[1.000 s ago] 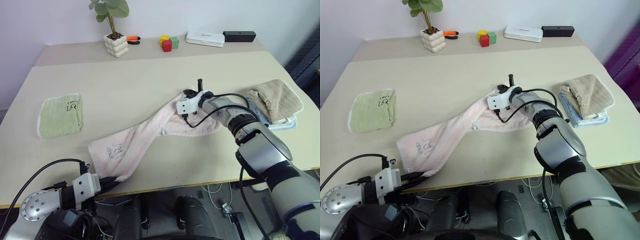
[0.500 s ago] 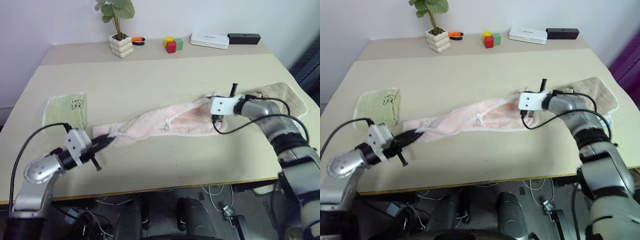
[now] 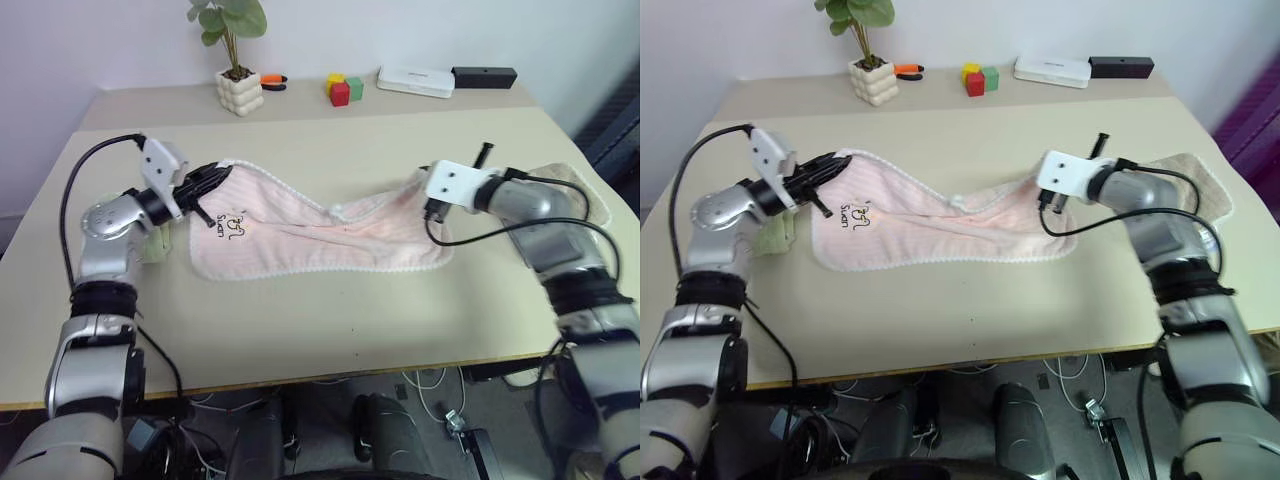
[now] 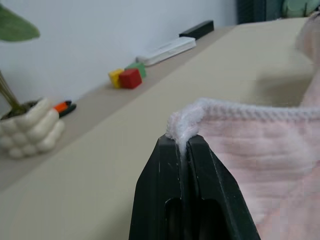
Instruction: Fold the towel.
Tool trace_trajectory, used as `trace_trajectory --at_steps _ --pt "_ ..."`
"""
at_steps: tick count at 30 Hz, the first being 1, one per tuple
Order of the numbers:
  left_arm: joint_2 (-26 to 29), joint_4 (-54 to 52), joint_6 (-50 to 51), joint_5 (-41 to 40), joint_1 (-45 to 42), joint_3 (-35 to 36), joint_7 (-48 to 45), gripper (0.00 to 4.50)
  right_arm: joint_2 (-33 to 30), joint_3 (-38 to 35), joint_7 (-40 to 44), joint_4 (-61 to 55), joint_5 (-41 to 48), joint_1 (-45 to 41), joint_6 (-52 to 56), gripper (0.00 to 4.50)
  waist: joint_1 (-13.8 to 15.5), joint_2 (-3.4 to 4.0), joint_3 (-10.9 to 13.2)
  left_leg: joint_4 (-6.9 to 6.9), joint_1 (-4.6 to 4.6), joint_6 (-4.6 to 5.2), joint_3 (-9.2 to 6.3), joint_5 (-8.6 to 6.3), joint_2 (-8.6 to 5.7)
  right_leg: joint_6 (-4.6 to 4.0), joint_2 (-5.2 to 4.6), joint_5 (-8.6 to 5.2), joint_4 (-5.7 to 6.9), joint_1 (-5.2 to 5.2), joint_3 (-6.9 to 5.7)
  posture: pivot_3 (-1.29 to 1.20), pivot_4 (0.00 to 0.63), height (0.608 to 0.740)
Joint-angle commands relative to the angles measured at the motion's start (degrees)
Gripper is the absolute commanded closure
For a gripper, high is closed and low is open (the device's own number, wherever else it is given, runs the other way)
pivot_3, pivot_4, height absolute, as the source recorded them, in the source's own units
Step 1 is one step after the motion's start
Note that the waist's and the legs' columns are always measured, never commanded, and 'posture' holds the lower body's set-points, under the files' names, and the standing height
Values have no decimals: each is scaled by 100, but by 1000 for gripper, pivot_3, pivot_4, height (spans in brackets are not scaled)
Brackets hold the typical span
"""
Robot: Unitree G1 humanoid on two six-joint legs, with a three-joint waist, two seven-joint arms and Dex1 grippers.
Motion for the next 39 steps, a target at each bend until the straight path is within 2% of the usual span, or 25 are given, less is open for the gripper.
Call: trace_trajectory --at_steps 1,3,7,10,15,18,21,23,27,32,35,38,39 --pt "200 866 -826 398 -1345 58 509 4500 28 -102 -1373 857 -434 -1366 -319 4472 5 -3 8 5 -21 0 0 0 0 0 -1 0 10 -20 1 0 150 740" --pt "337 1228 -1140 594 -1870 57 750 4500 4 -57 -1721 1122 -543 -1750 -562 4472 2 -4 8 12 -76 -4 -3 4 -1 2 -2 -2 49 -77 2 0 150 740" --pt "642 1516 -1562 708 -2166 71 456 4500 -275 -39 -2010 1079 -684 -1874 -873 4472 -10 -2 5 -16 -60 -5 12 3 -3 29 -4 -23 43 -67 1 0 150 740" --pt "799 1465 -1697 525 -1903 168 -253 4500 -562 -125 -1538 543 -515 -1385 -918 4472 -7 -2 5 -16 -58 -4 20 3 -3 30 -5 -24 41 -67 1 0 150 740" --pt "939 1188 -1837 225 -1013 259 -1442 4500 -1095 -411 -87 -1234 169 367 -464 4472 7 -2 5 18 -55 -1 14 3 -3 27 -10 -22 54 -56 2 0 150 740" --pt "952 916 -1795 -8 -563 288 -2150 4500 -1330 -552 411 -2128 297 1143 -84 4472 3 -2 7 19 -56 -1 12 3 -2 26 -10 -22 57 -58 1 0 150 740" --pt "1059 452 -1646 -276 346 226 -3103 4500 -1815 -588 1625 -3290 841 2395 247 4472 7 0 4 19 -54 -1 9 3 -2 26 -10 -22 59 -58 2 0 150 740" --pt "1174 74 -1453 -402 825 186 -3488 4500 -2071 -655 2154 -3936 1101 3004 477 4472 8 -1 2 15 -51 0 8 2 0 26 -10 -23 56 -56 2 0 150 740" --pt "1426 -606 -1095 -561 1468 206 -3864 4500 -2524 -897 2969 -4901 1513 3622 1145 4472 4 -5 6 23 -51 2 -5 0 4 17 -10 -17 62 -57 1 0 150 740" --pt "1511 -1123 -897 -631 1924 189 -3876 4500 -2433 -998 3242 -5233 1781 3825 1832 4472 56 -14 -9 37 -46 32 -32 -18 9 4 -13 -12 58 -45 -2 0 150 740" --pt "1455 -1486 -722 -715 2155 200 -3763 4500 -2347 -973 3223 -5176 1743 3988 1949 3623 92 -17 -10 37 -47 37 -29 -22 7 5 -16 -12 57 -44 -2 0 150 740" --pt "1446 -1775 -571 -763 2324 205 -3678 4500 -2329 -928 3194 -5168 1618 4117 1862 2199 165 -17 -9 44 -56 17 -24 -9 6 6 -15 -11 61 -54 -2 0 150 740" --pt "1452 -1818 -527 -770 2344 208 -3666 4500 -2317 -918 3210 -5152 1624 4126 1860 2199 173 -17 -9 52 -57 17 -24 -9 7 6 -15 -11 66 -53 -4 0 150 740"
